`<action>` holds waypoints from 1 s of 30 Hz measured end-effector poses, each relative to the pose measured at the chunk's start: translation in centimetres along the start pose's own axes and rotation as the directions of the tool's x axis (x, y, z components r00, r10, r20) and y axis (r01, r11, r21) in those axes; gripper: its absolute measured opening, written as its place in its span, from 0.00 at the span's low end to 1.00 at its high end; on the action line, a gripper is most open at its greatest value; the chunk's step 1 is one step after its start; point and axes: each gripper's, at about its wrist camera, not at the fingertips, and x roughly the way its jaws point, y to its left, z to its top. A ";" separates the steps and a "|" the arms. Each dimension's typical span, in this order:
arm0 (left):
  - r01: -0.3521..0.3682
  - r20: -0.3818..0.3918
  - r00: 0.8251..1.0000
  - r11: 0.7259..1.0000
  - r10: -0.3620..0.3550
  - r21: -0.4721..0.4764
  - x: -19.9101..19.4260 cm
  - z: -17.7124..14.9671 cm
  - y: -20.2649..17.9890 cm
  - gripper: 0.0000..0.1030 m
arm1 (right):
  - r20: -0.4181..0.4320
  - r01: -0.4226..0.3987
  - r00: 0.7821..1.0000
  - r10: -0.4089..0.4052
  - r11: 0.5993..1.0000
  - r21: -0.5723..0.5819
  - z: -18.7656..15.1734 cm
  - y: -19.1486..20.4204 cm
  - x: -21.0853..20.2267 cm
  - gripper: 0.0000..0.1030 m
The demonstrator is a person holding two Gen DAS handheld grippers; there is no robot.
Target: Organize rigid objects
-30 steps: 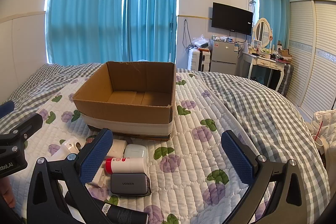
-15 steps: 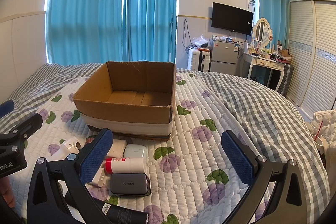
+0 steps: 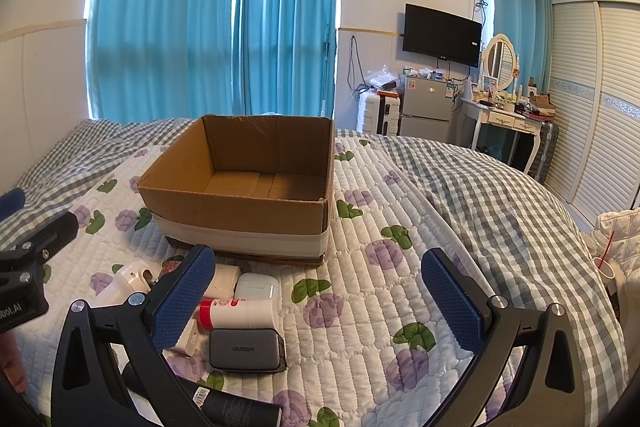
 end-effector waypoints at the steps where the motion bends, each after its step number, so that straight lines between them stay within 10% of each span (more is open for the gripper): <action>1: -0.007 -0.006 1.000 1.000 0.007 -0.002 0.2 0.0 0.2 1.00 | -0.005 0.000 1.000 0.000 1.000 -0.001 -0.1 0.0 0.1 1.00; 5: 0.010 -0.109 0.994 1.000 -0.012 -0.019 2.2 -0.5 1.1 1.00 | -0.059 -0.007 0.998 0.006 1.000 -0.016 -0.6 0.2 1.1 1.00; 14: -0.020 -0.397 0.916 0.995 0.059 0.103 8.0 -4.6 -0.7 0.96 | -0.228 -0.064 0.973 0.044 0.995 -0.079 -3.0 2.2 4.5 1.00; 21: -0.031 -0.504 0.861 0.996 0.068 0.082 10.6 -5.9 -0.4 0.77 | -0.379 -0.129 0.920 0.102 0.991 -0.047 -5.1 2.8 7.6 1.00; 30: 0.020 -0.536 0.843 0.995 0.038 0.103 11.2 -6.4 -1.7 0.33 | -0.470 -0.178 0.870 0.147 0.984 -0.021 -6.5 3.8 9.7 0.91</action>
